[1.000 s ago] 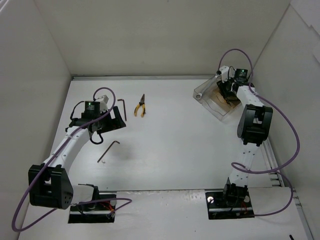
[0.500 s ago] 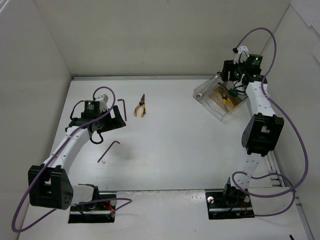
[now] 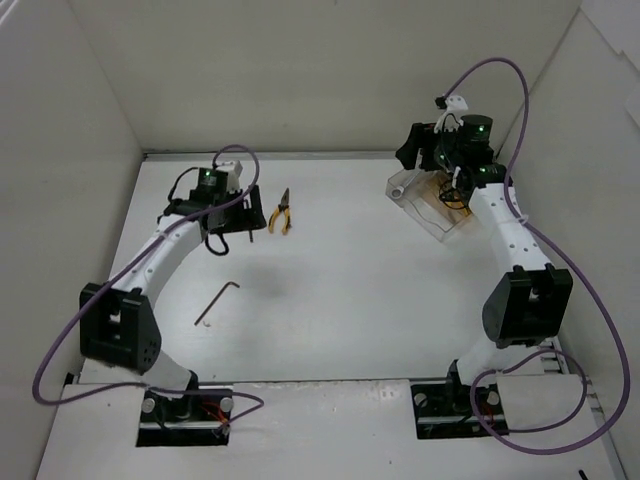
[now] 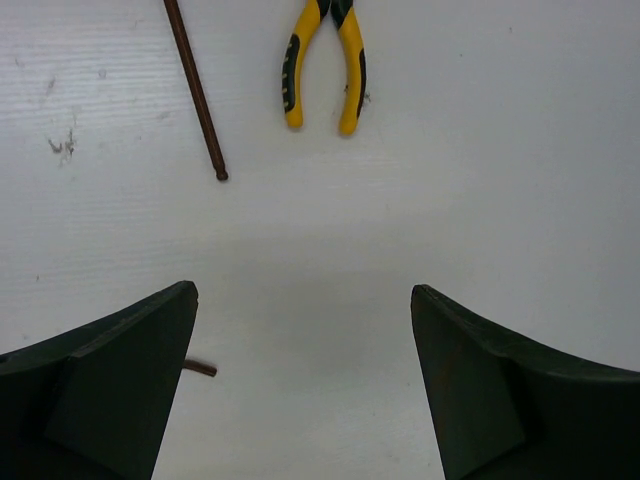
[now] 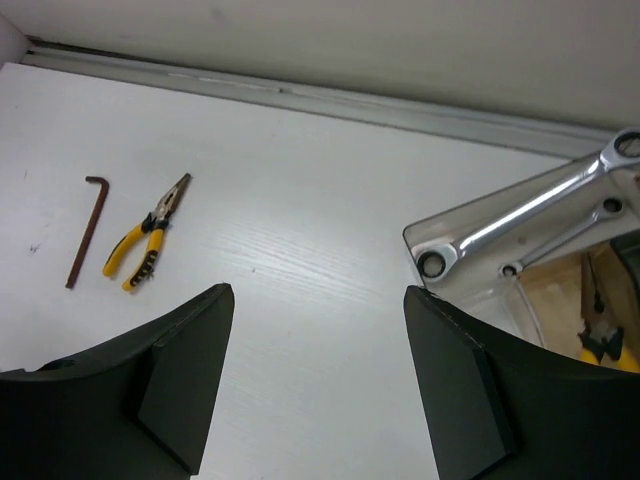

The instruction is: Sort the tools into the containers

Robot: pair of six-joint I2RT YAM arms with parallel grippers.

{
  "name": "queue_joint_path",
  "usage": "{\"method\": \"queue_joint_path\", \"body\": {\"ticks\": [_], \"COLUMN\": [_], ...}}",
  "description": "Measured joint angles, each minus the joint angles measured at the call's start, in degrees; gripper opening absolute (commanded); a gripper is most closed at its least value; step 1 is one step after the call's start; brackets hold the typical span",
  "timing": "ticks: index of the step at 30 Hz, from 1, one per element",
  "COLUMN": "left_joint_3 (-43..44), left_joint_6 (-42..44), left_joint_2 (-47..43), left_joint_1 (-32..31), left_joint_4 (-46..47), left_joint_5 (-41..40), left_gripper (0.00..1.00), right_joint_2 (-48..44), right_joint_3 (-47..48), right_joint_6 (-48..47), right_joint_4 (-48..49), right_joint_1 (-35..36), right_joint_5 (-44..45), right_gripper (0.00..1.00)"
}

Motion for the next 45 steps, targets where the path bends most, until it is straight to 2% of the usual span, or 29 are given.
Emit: {"method": "queue_joint_path", "body": {"ticks": [8, 13, 19, 24, 31, 34, 35, 36, 38, 42, 45], "left_joint_3": [23.0, 34.8, 46.4, 53.8, 56.2, 58.0, 58.2, 58.3, 58.3, 54.0, 46.0], "left_joint_6": [4.0, 5.0, 5.4, 5.3, 5.3, 5.2, 5.0, 4.9, 5.0, 4.8, 4.6], "left_joint_2": [21.9, 34.8, 47.1, 53.7, 57.2, 58.1, 58.3, 58.3, 58.3, 55.9, 51.1], "left_joint_1": [-3.7, -5.2, -5.7, -5.8, -7.0, -7.9, -8.3, -8.6, -9.0, -9.4, -8.8], "left_joint_4": [-3.7, -4.4, -5.4, -6.3, -7.7, -8.9, -9.2, -9.4, -9.7, -7.4, -4.8], "left_joint_5": [-6.7, -8.9, -10.3, -11.1, -14.3, -15.2, -15.5, -16.1, -16.0, -15.1, -11.2], "left_gripper": [0.83, 0.78, 0.74, 0.69, 0.62, 0.4, 0.27, 0.2, 0.01, 0.0, 0.0], "right_joint_2": [-5.9, -10.1, -16.5, -22.2, -28.5, -29.2, -29.2, -29.2, -29.2, -28.8, -26.8], "right_joint_3": [-12.1, -17.3, -24.0, -29.4, -33.4, -33.6, -33.6, -33.6, -33.6, -33.6, -33.5], "right_joint_6": [4.4, 5.2, 5.5, 5.6, 5.6, 5.6, 5.6, 5.6, 5.6, 6.2, 7.9], "right_joint_4": [-0.5, -0.9, -0.2, -0.4, -0.5, -0.5, -0.5, -0.5, -0.5, -0.3, 0.1], "right_joint_1": [3.6, 6.8, 7.2, 7.4, 7.5, 7.5, 7.5, 7.5, 7.5, 7.5, 7.5], "right_joint_5": [8.0, 8.4, 8.7, 9.1, 9.7, 9.8, 9.8, 9.8, 9.8, 9.8, 9.1], "right_gripper": [0.65, 0.64, 0.64, 0.64, 0.64, 0.65, 0.64, 0.65, 0.65, 0.64, 0.64]}}
